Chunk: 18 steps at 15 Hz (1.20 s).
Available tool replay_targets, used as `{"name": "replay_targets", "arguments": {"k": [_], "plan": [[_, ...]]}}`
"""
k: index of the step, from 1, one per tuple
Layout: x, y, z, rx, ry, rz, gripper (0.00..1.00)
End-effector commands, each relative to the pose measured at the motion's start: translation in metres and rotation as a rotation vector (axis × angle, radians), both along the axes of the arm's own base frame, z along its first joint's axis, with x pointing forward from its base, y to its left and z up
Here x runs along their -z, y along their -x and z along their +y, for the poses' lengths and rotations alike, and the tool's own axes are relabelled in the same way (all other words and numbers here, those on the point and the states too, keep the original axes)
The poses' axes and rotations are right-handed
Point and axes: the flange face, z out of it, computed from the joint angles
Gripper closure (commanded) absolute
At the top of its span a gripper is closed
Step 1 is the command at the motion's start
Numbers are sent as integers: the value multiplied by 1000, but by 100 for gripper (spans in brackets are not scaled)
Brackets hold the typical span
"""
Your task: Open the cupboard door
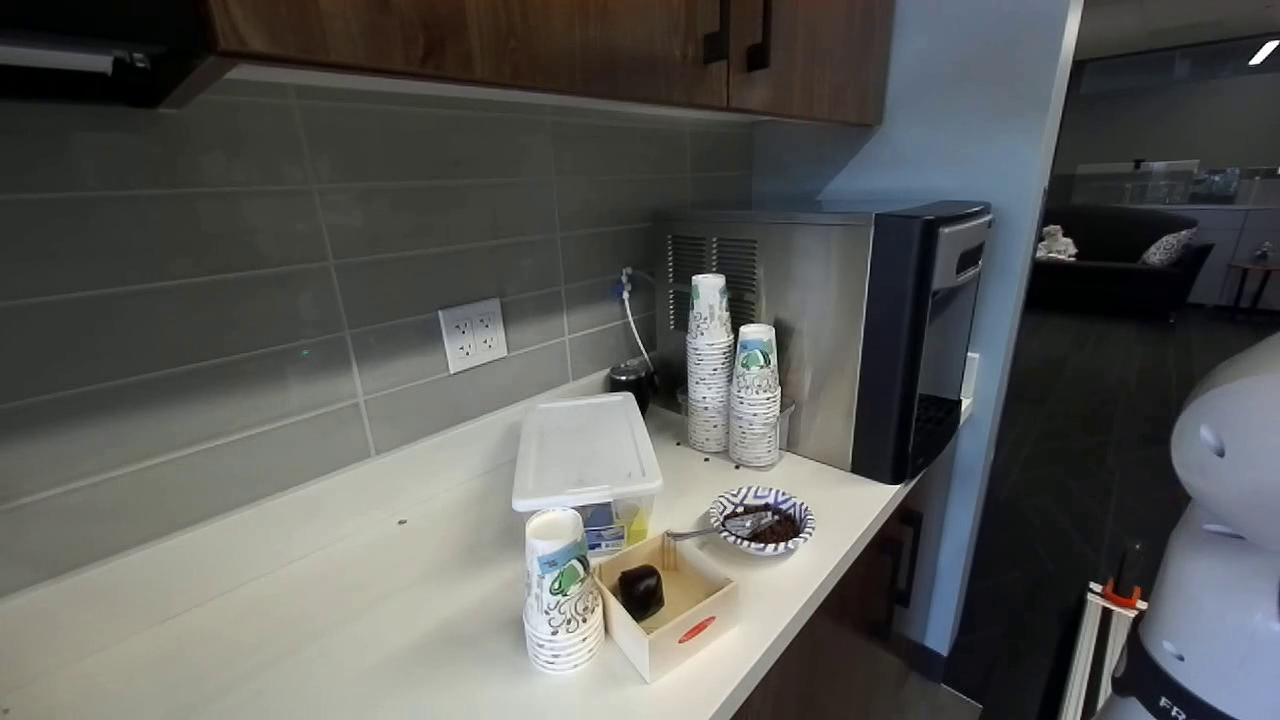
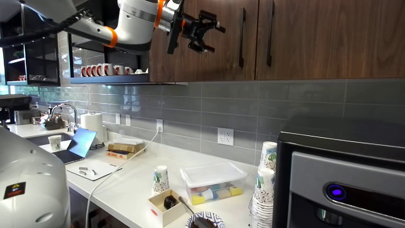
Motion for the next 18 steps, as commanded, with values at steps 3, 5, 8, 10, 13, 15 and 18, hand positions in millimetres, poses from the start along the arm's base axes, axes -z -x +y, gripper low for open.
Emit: {"name": "replay_targets", "arguments": {"k": [3, 5, 8, 10, 13, 15, 18], "plan": [[-28, -28, -16, 87, 58, -143, 0], [-31, -39, -25, 105, 58, -168, 0], [-29, -61, -36, 110, 62, -177, 0], [-31, -71, -41, 114, 61, -184, 0], [-33, -85, -51, 120, 50, -188, 0], [-33, -88, -55, 123, 33, -190, 0], [-40, -81, -64, 139, 23, -215, 0]]}}
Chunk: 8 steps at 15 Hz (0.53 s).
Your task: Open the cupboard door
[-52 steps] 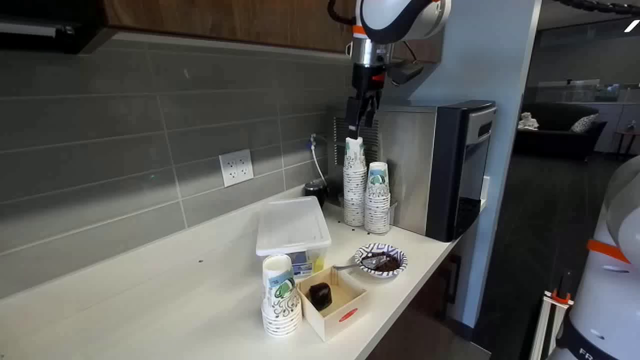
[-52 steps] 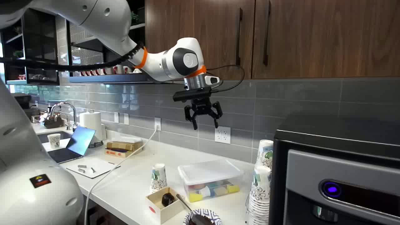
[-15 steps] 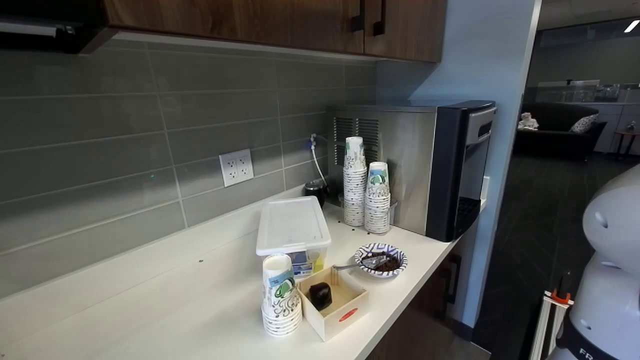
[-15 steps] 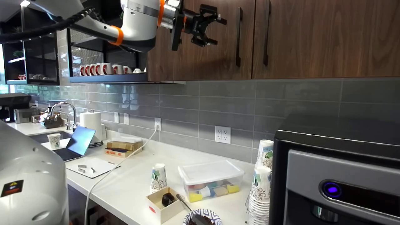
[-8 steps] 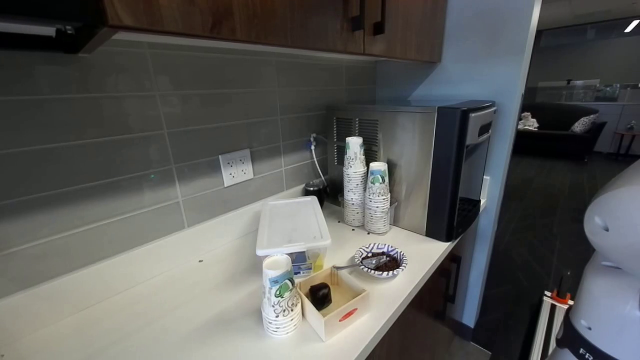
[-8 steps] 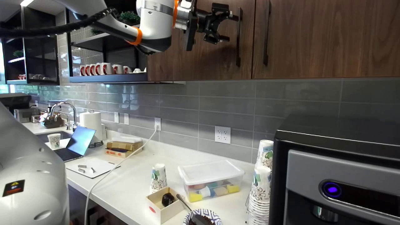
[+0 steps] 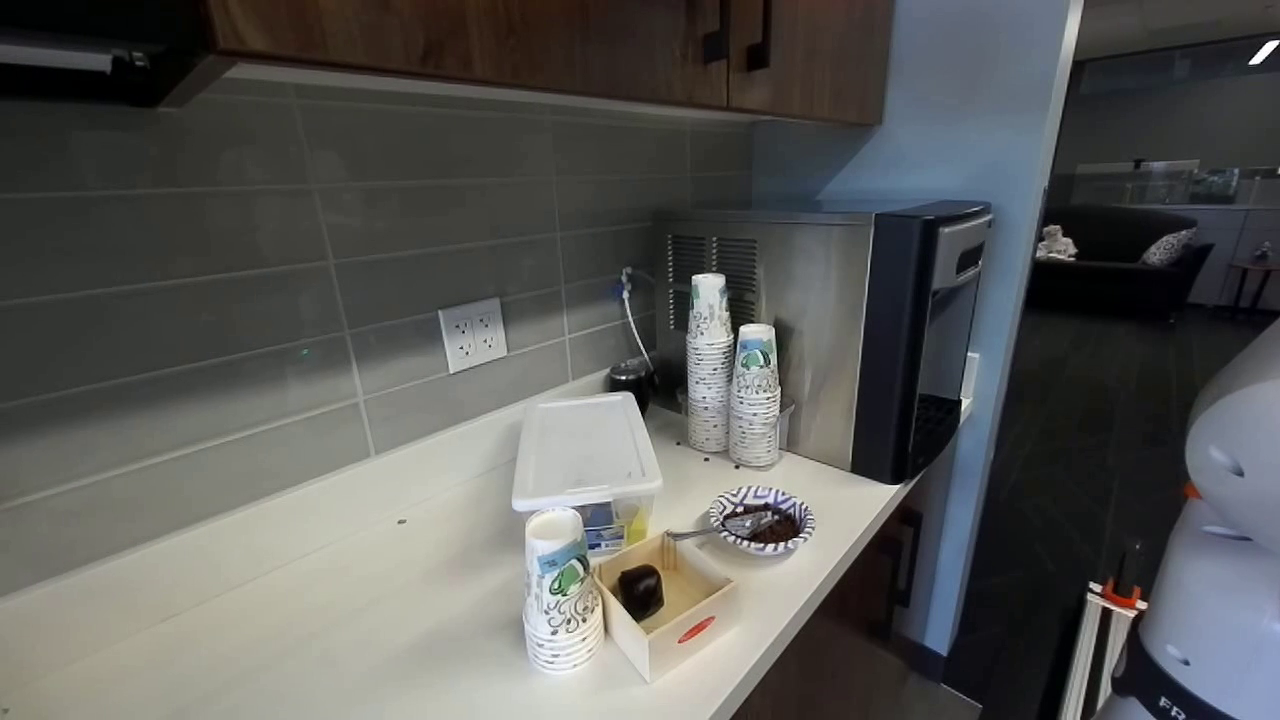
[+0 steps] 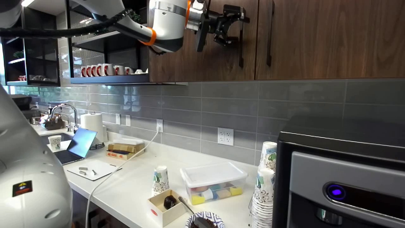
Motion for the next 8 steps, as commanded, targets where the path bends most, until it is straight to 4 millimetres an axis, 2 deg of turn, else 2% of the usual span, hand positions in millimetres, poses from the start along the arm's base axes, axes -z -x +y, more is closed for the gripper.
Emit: {"name": "replay_targets", "arguments": {"k": [1, 6, 8], "plan": [[-15, -3, -13, 31, -12, -60, 0], [-24, 15, -38, 76, -60, -120, 0], [-22, 18, -40, 85, -82, -134, 0]]}}
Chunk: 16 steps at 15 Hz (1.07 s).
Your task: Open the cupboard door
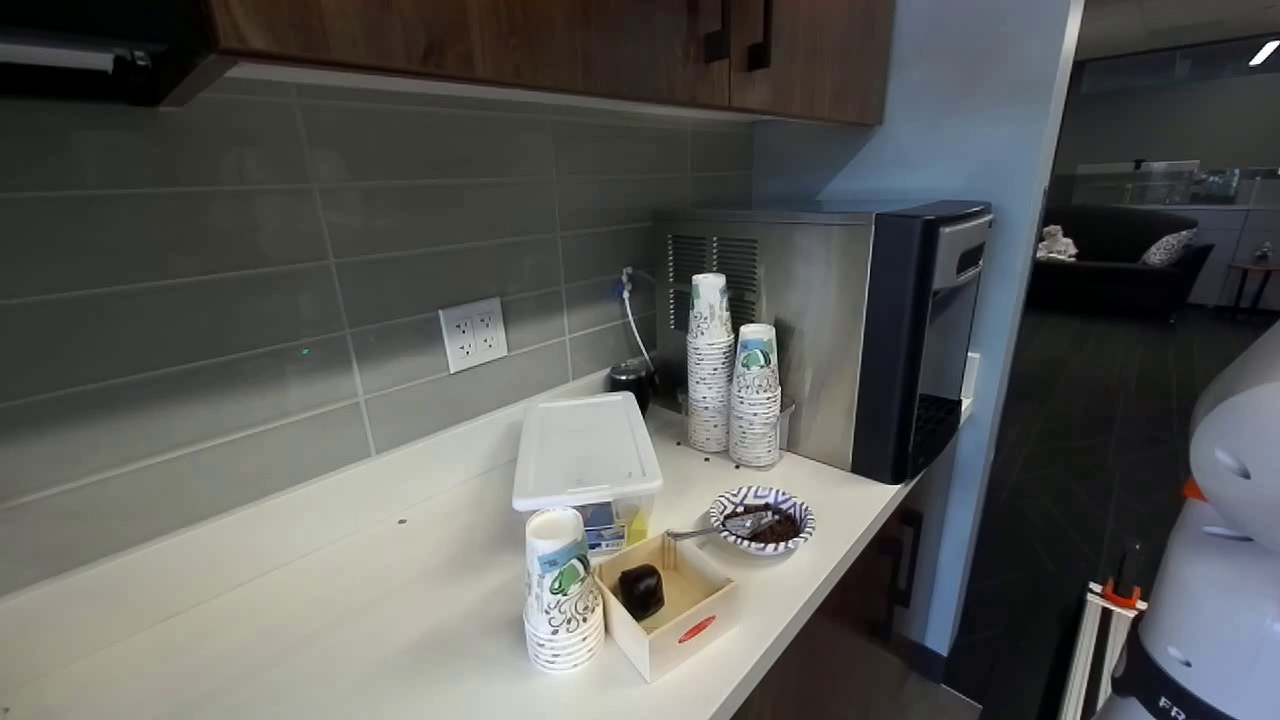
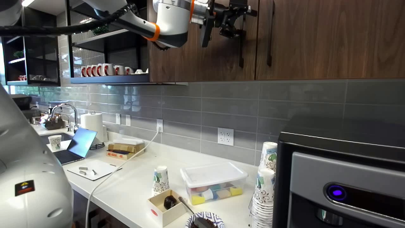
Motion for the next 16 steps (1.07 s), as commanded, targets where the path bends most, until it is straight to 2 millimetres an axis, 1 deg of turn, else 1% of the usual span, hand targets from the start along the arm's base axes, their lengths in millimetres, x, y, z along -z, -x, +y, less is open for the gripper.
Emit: {"name": "replay_targets", "arguments": {"k": [1, 4, 6, 8, 11, 14, 16], "plan": [[-8, 13, -14, 48, -32, -48, 0], [-4, 25, -11, 78, -82, -49, 0], [-3, 37, -8, 101, -114, -44, 0], [-2, 52, -8, 118, -162, -31, 0], [0, 79, -5, 162, -213, -31, 0], [3, 103, 12, 202, -202, -12, 0], [9, 115, 25, 229, -193, -1, 0]]}}
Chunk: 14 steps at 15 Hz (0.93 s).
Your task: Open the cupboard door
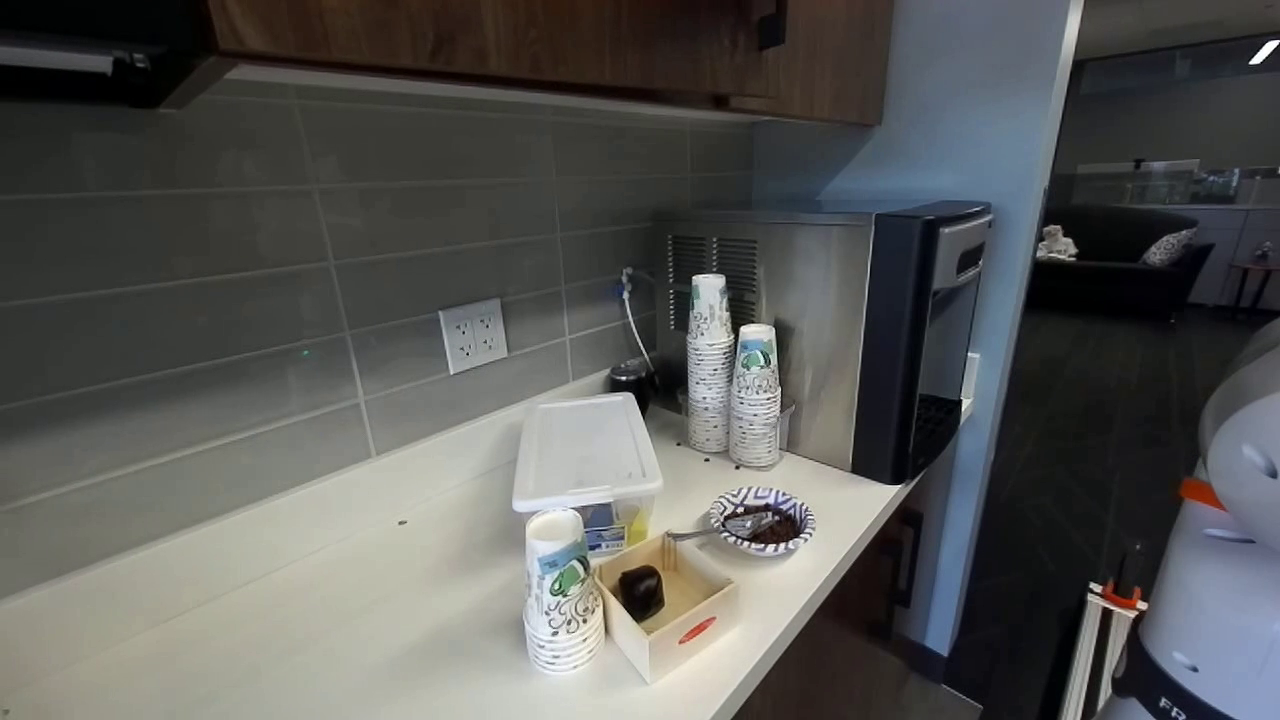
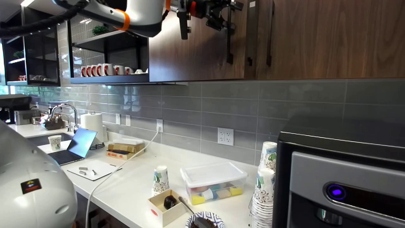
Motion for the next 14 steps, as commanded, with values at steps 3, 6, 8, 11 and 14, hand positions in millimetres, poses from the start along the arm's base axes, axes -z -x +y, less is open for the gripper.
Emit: {"name": "replay_targets", "arguments": {"k": [3, 6, 8, 11, 14], "plan": [[28, 53, 27, 110, 0, 86, 0], [43, 69, 47, 155, 9, 126, 0], [52, 81, 60, 176, 14, 142, 0], [58, 104, 77, 216, 21, 155, 0], [66, 126, 83, 264, 14, 159, 0]]}}
